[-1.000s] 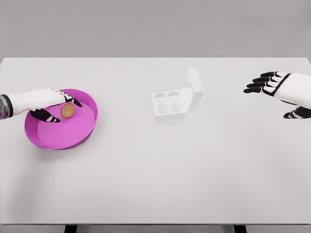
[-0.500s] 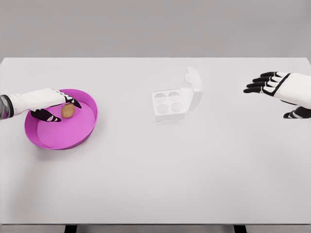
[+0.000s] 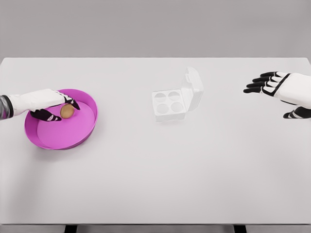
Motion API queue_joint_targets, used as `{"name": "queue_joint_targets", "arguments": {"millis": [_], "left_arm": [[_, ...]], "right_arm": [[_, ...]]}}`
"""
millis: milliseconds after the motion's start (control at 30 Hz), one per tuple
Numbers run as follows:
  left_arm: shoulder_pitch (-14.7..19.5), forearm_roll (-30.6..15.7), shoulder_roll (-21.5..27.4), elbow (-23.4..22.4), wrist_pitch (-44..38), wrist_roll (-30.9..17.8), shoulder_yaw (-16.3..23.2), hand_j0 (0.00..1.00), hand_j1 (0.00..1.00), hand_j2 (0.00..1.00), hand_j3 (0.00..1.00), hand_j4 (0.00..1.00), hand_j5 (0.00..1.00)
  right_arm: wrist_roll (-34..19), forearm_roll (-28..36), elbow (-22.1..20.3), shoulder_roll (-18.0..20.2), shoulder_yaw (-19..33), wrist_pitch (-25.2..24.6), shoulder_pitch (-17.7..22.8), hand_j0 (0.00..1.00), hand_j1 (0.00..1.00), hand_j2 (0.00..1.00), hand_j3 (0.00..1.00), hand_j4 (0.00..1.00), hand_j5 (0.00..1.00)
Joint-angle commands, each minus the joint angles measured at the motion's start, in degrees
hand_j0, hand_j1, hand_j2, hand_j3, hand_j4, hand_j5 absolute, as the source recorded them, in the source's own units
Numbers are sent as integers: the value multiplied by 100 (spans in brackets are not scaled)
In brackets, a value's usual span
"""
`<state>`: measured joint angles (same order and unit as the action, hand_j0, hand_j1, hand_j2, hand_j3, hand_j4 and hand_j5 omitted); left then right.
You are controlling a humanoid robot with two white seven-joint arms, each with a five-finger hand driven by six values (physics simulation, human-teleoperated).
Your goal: Pack egg into the box and close the box lid
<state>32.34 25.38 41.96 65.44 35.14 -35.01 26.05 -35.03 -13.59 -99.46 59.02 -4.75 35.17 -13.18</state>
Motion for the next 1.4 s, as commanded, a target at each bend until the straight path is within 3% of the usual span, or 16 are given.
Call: {"name": "queue_joint_targets", "arguments": {"millis": [0, 333, 933, 1367], "left_arm": [[0, -33, 6, -5, -14, 1, -3, 65, 65, 65, 65, 65, 65], [9, -42, 14, 4, -14, 1, -12, 54, 54, 54, 54, 54, 54], [35, -147, 23, 83, -14, 1, -91, 48, 48, 48, 48, 48, 48], [62, -657, 67, 347, -14, 1, -109, 41, 41, 41, 41, 41, 41]], "right_arm": [[3, 32, -3, 4, 0, -17, 0, 100, 100, 100, 100, 100, 100], [3, 32, -3, 4, -9, -17, 9, 100, 100, 100, 100, 100, 100], [3, 32, -3, 4, 0, -17, 0, 100, 100, 100, 100, 100, 100], [3, 32, -3, 13, 0, -17, 0, 100, 100, 100, 100, 100, 100]]}}
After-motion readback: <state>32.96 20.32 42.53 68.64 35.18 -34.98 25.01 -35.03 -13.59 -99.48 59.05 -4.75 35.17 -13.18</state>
